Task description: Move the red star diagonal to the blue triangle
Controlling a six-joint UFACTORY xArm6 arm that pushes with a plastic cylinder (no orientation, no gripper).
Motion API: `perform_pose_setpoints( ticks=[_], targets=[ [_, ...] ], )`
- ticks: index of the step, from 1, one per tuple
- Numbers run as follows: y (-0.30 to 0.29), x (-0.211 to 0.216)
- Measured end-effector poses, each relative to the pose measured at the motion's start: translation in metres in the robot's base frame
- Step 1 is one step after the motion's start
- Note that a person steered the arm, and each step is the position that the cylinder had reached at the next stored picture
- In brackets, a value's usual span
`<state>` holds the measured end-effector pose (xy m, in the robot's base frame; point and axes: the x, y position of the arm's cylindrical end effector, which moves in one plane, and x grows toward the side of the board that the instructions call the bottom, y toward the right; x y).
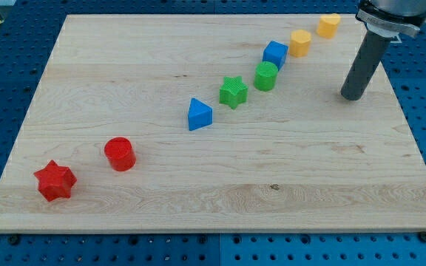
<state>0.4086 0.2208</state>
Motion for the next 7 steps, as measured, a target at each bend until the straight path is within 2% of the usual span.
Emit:
perform_pose_setpoints(
  ticks=[3,5,6,7],
  targets=[
    [0.0,0.002],
    [-0.1,0.118],
    [-0.161,0.136],
    [-0.196,0.132]
  ],
)
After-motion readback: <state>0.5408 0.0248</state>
